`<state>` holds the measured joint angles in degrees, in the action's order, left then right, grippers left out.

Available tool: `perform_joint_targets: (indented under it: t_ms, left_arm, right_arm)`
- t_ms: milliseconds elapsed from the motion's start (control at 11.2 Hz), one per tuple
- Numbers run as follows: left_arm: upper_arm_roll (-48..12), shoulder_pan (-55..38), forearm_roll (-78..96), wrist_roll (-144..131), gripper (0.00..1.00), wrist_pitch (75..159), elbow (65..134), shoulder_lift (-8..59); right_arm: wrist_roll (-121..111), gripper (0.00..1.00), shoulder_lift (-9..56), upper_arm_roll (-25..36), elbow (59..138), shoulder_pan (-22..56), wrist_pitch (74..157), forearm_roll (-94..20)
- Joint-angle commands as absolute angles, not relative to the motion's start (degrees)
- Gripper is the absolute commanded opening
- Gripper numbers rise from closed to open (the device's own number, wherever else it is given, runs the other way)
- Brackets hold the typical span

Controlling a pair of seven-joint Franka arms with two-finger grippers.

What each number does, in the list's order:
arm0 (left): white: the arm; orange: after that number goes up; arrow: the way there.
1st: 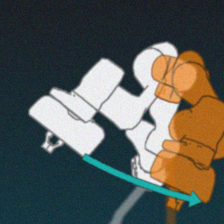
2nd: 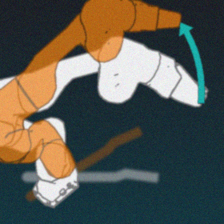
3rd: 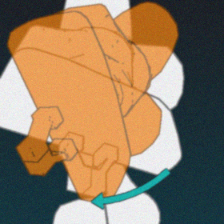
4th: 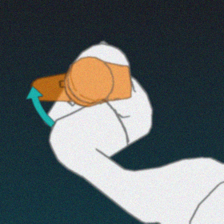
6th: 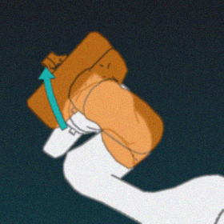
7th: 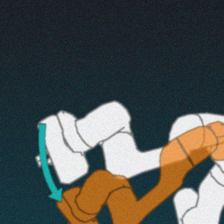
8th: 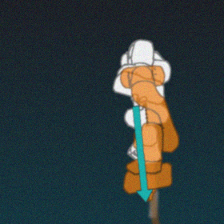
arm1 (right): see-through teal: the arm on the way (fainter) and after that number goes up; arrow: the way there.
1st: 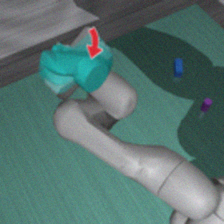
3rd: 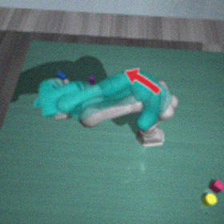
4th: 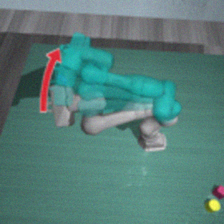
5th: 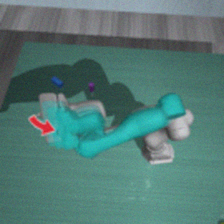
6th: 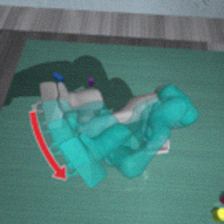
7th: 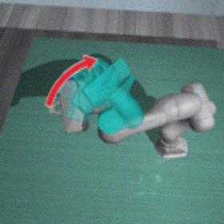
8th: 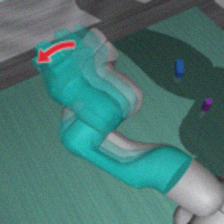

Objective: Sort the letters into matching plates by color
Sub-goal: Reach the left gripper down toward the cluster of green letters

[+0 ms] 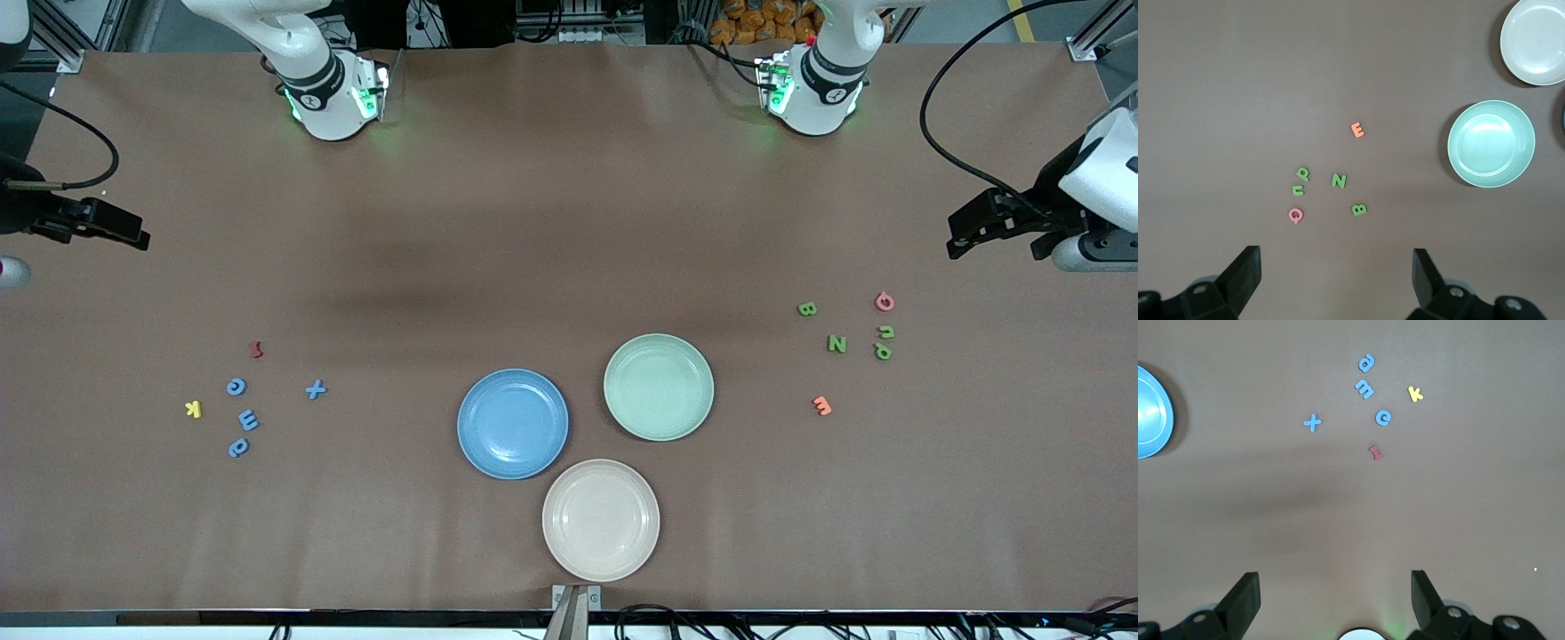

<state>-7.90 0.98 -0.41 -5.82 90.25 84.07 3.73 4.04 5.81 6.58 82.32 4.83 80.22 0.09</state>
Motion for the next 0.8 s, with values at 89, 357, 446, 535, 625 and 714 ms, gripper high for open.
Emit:
perform_joint_targets:
  t_ms: [89, 357, 446, 535, 625, 714]
  left_arm:
    - [-7.82, 1.67, 1.31, -5.36, 1.00, 89.47, 84.11, 3.34]
    - [-7.65, 1.67, 2.55, -5.27, 1.00, 91.66, 85.16, 5.88]
    - [-7.65, 1.67, 2.46, -4.93, 1.00, 94.11, 87.78, 5.98]
    - [-7.65, 1.67, 2.46, -4.83, 1.00, 97.79, 91.63, 5.72]
    - [-7.65, 1.67, 2.03, -4.66, 1.00, 100.78, 95.06, 5.63]
    - [-7.73, 1.58, 1.67, -3.61, 1.00, 103.07, 97.71, 5.54]
  right_arm:
    - [5.62, 1.00, 5.01, 6.68, 82.18, 4.75, 79.01, 0.62]
    - [5.89, 1.00, 5.19, 6.68, 81.48, 4.66, 77.97, 0.44]
    - [5.63, 1.00, 5.27, 6.68, 81.30, 4.66, 77.87, 0.35]
    - [5.89, 1.00, 5.36, 6.59, 81.30, 4.75, 77.87, 0.61]
    - [5.80, 1.00, 5.45, 6.59, 81.30, 4.66, 77.87, 0.62]
    - [5.63, 1.00, 5.36, 6.68, 81.30, 4.48, 77.87, 0.44]
